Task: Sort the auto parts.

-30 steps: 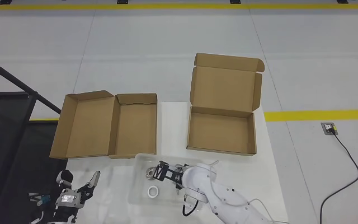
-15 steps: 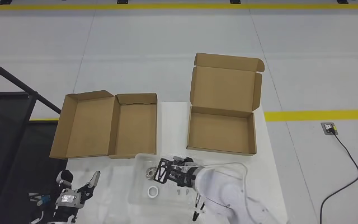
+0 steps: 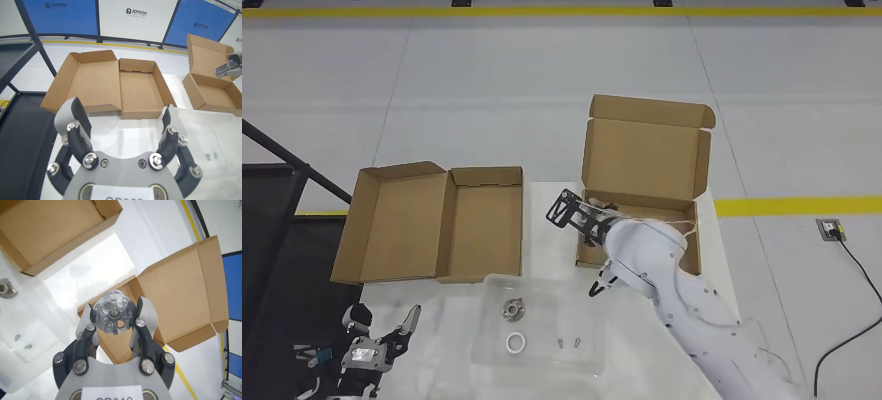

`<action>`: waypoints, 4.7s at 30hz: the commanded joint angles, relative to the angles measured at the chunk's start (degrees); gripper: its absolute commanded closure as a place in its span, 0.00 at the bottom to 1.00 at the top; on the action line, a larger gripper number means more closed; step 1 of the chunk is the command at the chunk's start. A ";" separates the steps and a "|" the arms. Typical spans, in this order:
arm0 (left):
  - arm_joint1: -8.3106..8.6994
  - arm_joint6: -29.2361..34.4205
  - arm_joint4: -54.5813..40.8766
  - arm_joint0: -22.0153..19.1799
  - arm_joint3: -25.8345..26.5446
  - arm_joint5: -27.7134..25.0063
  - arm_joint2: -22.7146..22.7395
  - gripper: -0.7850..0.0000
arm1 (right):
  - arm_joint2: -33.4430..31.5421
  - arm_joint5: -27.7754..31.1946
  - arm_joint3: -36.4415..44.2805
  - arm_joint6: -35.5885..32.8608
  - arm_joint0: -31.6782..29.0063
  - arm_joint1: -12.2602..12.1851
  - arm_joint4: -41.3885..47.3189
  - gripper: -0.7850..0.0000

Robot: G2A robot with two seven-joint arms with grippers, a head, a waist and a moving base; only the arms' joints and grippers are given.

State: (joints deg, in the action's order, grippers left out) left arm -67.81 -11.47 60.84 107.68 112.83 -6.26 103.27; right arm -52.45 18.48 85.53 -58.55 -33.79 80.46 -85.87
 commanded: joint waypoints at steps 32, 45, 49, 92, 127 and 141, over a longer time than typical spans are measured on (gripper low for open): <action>0.00 0.00 0.00 0.00 0.00 0.00 0.00 0.00 | 5.49 -12.15 -38.71 11.42 12.20 6.32 7.96 1.00; 0.00 0.00 0.00 0.00 0.00 0.00 0.00 0.00 | 5.25 -12.10 -43.26 13.59 13.39 7.60 8.69 0.00; 0.00 0.00 0.00 0.00 0.00 0.00 0.00 0.00 | 3.25 -11.90 -37.40 13.54 11.57 6.52 7.34 0.00; 0.00 0.00 0.00 0.00 0.00 0.00 0.00 0.00 | 8.86 11.26 12.68 -13.94 -14.52 1.28 0.57 0.00; 0.00 0.00 0.00 0.00 0.00 0.00 0.00 0.00 | 16.28 -11.01 -3.92 -16.41 -12.82 7.30 0.80 0.00; 0.00 0.00 0.00 0.00 0.00 0.00 0.00 0.00 | 15.99 -24.98 -6.85 -18.87 -14.42 10.10 -0.61 0.25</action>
State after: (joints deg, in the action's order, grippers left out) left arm -67.81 -11.47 60.84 107.68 112.84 -6.26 103.27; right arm -36.55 -6.49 79.09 -77.42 -48.27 90.38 -86.75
